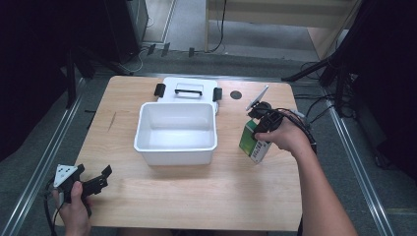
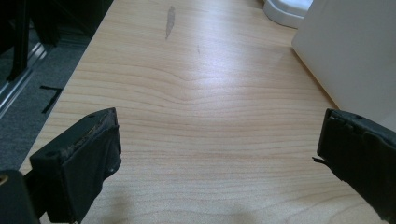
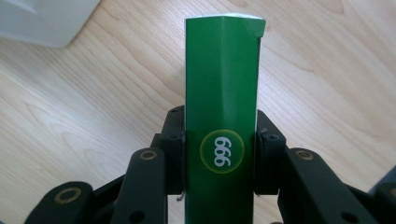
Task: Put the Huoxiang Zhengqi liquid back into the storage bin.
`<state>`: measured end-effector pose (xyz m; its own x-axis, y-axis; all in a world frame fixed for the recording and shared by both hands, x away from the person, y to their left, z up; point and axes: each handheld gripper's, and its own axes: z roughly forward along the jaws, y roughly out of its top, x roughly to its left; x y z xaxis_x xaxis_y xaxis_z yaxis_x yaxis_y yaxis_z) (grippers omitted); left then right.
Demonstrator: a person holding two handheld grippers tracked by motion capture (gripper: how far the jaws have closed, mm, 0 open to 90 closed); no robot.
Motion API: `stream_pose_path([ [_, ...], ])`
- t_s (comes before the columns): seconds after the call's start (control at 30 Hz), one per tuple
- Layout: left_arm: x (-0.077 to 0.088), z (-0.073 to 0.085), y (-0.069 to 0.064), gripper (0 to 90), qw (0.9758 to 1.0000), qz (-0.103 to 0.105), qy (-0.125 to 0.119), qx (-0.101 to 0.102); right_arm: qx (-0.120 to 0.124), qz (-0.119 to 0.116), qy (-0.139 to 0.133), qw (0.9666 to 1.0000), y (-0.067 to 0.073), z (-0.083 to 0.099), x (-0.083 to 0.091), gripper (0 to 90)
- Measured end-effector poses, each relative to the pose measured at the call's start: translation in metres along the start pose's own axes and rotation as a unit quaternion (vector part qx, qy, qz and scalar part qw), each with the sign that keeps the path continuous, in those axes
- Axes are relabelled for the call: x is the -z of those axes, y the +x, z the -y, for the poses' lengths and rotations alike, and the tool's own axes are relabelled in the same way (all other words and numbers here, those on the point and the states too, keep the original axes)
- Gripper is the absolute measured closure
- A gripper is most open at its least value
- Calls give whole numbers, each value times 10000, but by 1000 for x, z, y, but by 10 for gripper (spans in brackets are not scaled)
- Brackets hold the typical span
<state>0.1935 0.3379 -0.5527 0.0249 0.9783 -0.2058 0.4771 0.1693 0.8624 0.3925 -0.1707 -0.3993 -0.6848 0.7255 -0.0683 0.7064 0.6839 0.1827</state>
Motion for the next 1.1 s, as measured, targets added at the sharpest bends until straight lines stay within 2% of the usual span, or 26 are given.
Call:
stream_pose_path([
  [0.13,0,0,0,1,10000,-1,8,-7,235,86,-47,9997,3,1,4,647],
  [0.33,0,0,0,1,10000,-4,10,-11,479,27,-144,9987,4,2,19,648],
  [0.43,0,0,0,1,10000,-2,15,-19,777,-62,-162,9968,5,1,25,648],
  [0.5,0,0,0,1,10000,-6,11,-16,1132,-72,-204,9933,7,0,30,648],
  [0.67,0,0,0,1,10000,-5,7,-8,1557,-46,-303,9873,10,-4,44,648],
  [0.77,0,0,0,1,10000,-2,17,-8,1909,-69,-430,9806,11,-6,53,648],
  [0.87,0,0,0,2,10000,-2,20,-13,2101,-127,-486,9764,12,-8,61,648],
  [0.97,0,0,0,1,10000,-2,15,-13,2133,-144,-501,9756,13,-10,68,648],
  [1.1,0,0,0,1,10000,-4,14,-15,2266,-110,-595,9721,14,-13,77,647],
])
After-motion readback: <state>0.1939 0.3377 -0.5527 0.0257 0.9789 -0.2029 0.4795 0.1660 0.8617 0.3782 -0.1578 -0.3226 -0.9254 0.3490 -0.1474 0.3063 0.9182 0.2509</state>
